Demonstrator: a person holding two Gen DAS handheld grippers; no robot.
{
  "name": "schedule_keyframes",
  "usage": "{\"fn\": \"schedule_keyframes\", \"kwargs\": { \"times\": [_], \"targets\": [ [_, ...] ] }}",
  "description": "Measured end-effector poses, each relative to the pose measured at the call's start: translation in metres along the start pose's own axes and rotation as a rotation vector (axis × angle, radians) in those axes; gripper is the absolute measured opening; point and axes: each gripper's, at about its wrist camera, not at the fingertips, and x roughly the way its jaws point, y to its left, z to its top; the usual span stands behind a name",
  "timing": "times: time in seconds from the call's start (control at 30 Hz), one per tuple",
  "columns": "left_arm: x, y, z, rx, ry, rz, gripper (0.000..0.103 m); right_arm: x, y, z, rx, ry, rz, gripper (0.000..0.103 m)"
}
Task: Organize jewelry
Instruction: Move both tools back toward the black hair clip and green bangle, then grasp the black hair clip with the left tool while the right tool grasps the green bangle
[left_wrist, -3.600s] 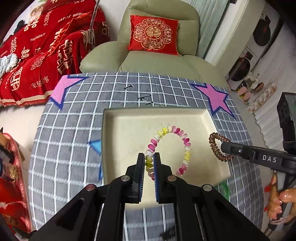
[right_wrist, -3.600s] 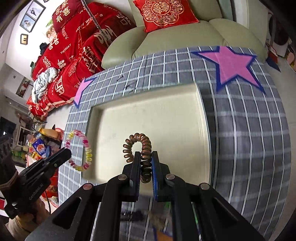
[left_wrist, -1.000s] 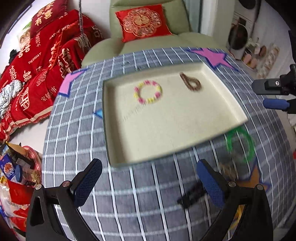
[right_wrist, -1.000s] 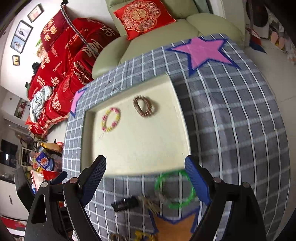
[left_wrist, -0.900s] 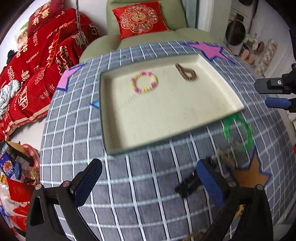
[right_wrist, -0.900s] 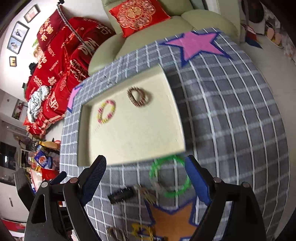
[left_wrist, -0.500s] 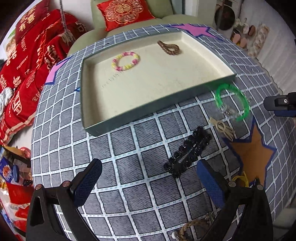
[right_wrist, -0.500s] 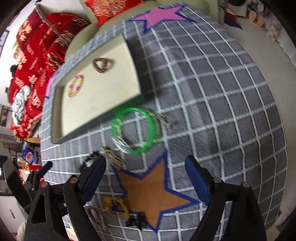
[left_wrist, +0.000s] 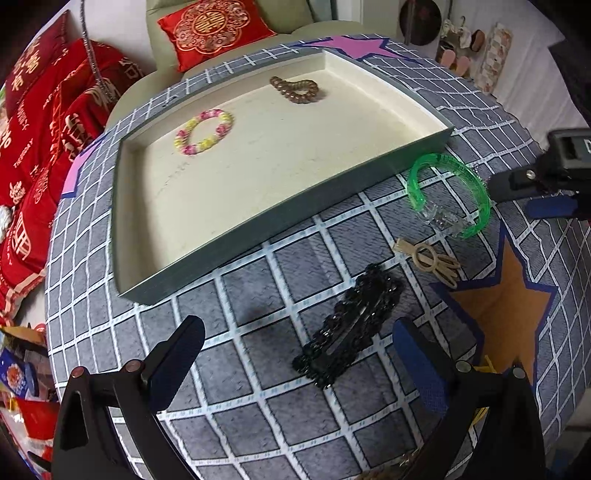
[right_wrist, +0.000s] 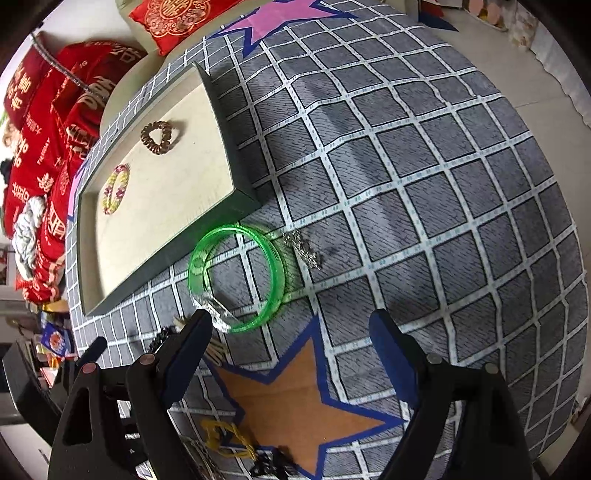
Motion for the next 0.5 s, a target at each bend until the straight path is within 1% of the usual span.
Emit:
{"fn": "schedule_keyframes", "kwargs": {
  "times": [0.17,0.23,0.27,0.3,0.37,0.4,0.43,0.47,0.5],
  "targets": [
    [0.009,-0.005,0.003,0.009,0.012,-0.019,0.103,0.012,0.012,0.004,0.018,0.015,-0.01,0.087],
    [0.011,-0.006,0.004,0.011,0.02,-0.015,0.097,0.016,0.018,0.005,0.015,0.016,-0.026,0.084],
    [0.012,-0.006,0.005,0.008,0.019,-0.021,0.097,0.017,0.022,0.006,0.009,0.008,-0.037,0.08],
    [0.012,-0.006,0.006,0.005,0.02,-0.022,0.097,0.018,0.024,0.006,0.004,0.005,-0.045,0.079],
    [0.013,-0.005,0.007,0.005,0.02,-0.025,0.097,0.019,0.029,0.007,-0.006,-0.002,-0.068,0.069],
    [0.012,-0.005,0.006,0.007,0.019,-0.023,0.097,0.02,0.032,0.007,-0.015,-0.003,-0.083,0.067],
    [0.012,-0.006,0.006,0.011,0.018,-0.029,0.095,0.02,0.034,0.008,-0.024,-0.005,-0.096,0.062],
    [0.011,-0.007,0.005,0.013,0.017,-0.037,0.091,0.021,0.037,0.008,-0.036,-0.005,-0.11,0.059],
    [0.011,-0.008,0.005,0.017,0.016,-0.045,0.087,0.021,0.038,0.008,-0.049,-0.005,-0.122,0.058]
  ]
}}
